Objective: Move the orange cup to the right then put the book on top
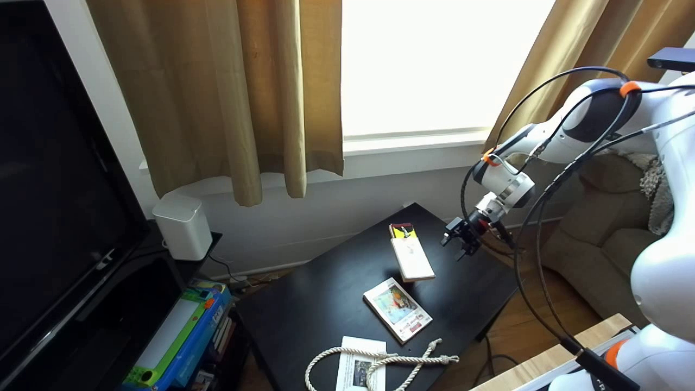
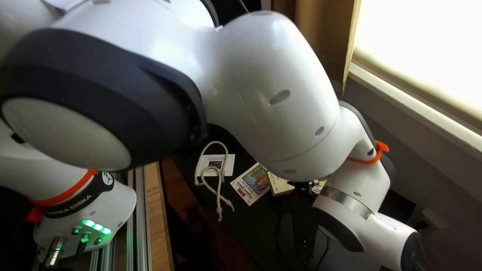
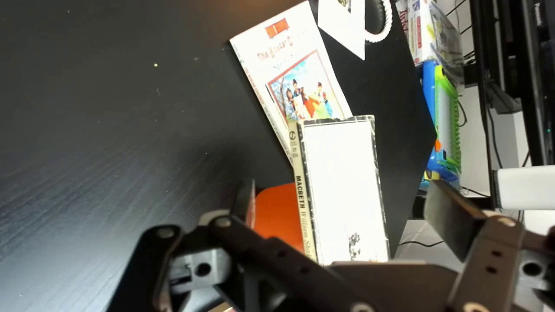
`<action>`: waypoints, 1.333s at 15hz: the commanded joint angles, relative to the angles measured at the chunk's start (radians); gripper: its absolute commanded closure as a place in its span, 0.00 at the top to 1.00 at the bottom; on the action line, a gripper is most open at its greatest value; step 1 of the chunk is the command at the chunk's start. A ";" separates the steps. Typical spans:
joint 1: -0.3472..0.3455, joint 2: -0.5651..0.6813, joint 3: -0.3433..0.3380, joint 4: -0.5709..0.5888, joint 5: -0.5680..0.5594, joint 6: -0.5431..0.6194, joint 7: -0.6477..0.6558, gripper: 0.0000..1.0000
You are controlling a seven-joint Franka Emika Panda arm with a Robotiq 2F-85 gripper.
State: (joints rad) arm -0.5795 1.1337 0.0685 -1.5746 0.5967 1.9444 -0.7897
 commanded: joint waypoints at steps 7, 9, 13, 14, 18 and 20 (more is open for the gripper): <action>0.249 -0.397 -0.103 -0.377 -0.152 0.171 0.308 1.00; 0.296 -0.450 -0.109 -0.425 -0.214 0.242 0.363 1.00; 0.408 -0.533 -0.138 -0.511 -0.368 0.348 0.538 1.00; 0.428 -0.550 -0.141 -0.532 -0.401 0.380 0.567 1.00; 0.477 -0.607 -0.136 -0.614 -0.478 0.556 0.641 1.00; 0.488 -0.625 -0.132 -0.650 -0.495 0.634 0.663 1.00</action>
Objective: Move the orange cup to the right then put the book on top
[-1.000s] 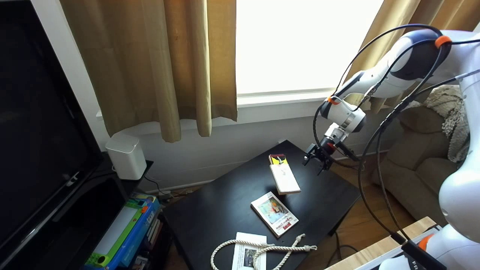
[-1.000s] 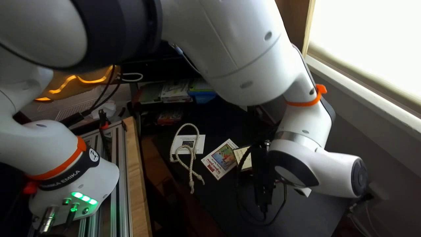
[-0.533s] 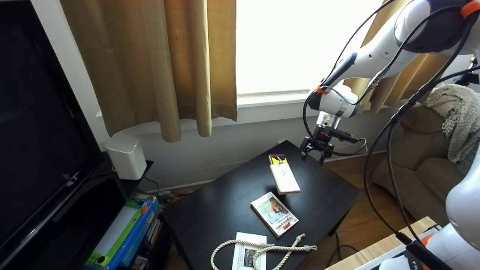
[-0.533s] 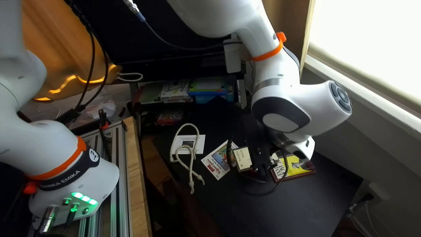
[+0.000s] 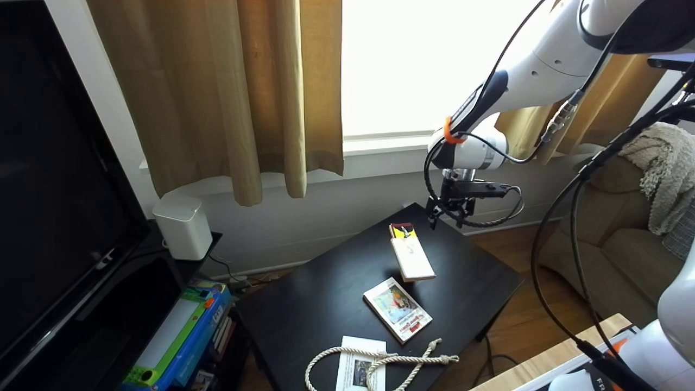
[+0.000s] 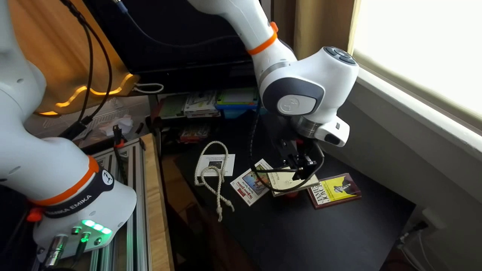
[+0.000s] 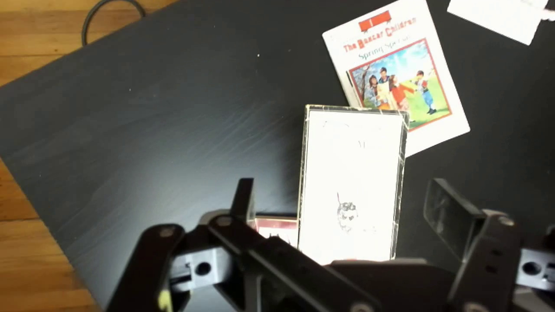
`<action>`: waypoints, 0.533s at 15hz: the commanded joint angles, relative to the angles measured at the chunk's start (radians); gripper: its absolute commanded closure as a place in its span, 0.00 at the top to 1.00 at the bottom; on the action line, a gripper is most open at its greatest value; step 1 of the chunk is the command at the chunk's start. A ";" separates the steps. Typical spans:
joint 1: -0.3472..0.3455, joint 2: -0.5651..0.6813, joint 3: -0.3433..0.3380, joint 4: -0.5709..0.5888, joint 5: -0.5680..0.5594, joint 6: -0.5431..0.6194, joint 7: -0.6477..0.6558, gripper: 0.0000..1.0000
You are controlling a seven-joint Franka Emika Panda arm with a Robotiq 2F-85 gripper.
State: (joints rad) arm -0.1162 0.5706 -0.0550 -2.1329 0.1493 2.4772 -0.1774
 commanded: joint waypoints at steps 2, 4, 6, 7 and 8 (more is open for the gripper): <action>0.032 -0.073 -0.007 -0.125 -0.060 0.172 0.066 1.00; 0.007 -0.037 0.015 -0.072 -0.043 0.138 0.046 1.00; 0.009 -0.045 0.015 -0.086 -0.045 0.151 0.049 1.00; 0.009 -0.047 0.015 -0.088 -0.045 0.151 0.049 1.00; 0.009 -0.048 0.015 -0.090 -0.045 0.151 0.049 1.00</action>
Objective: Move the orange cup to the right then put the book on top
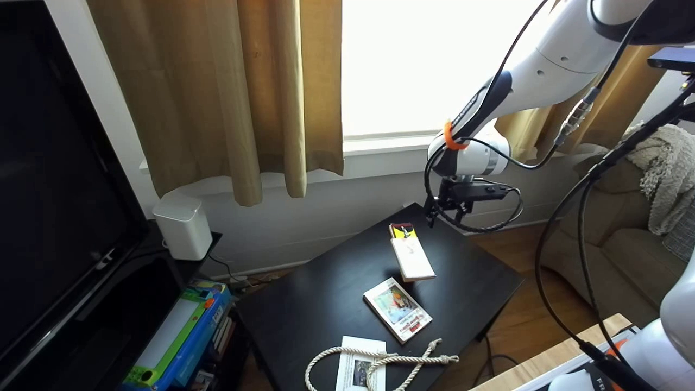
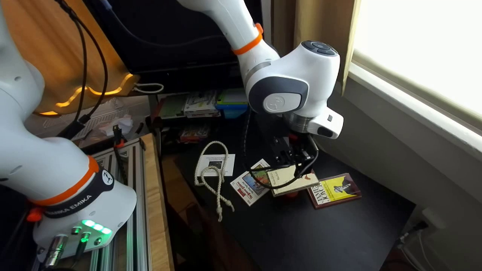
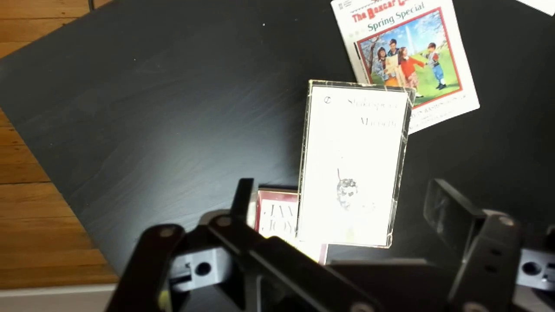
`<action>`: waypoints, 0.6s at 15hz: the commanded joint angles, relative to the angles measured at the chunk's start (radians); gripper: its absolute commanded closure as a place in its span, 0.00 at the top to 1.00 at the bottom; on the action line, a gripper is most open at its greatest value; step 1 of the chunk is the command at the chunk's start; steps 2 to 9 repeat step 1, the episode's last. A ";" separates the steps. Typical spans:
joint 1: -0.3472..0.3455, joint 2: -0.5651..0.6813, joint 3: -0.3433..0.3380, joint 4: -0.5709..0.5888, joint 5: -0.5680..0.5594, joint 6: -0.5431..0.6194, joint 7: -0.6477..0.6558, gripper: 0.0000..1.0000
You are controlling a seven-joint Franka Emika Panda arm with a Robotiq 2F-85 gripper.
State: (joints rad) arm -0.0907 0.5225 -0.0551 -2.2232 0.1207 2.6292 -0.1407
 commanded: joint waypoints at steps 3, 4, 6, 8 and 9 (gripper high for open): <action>-0.016 -0.002 0.015 0.000 -0.017 -0.001 0.012 1.00; -0.016 -0.002 0.015 0.000 -0.017 -0.001 0.012 1.00; -0.016 -0.002 0.015 0.000 -0.017 -0.001 0.012 1.00; -0.016 -0.002 0.015 0.000 -0.017 -0.001 0.012 1.00; -0.016 -0.002 0.015 0.000 -0.017 -0.001 0.012 1.00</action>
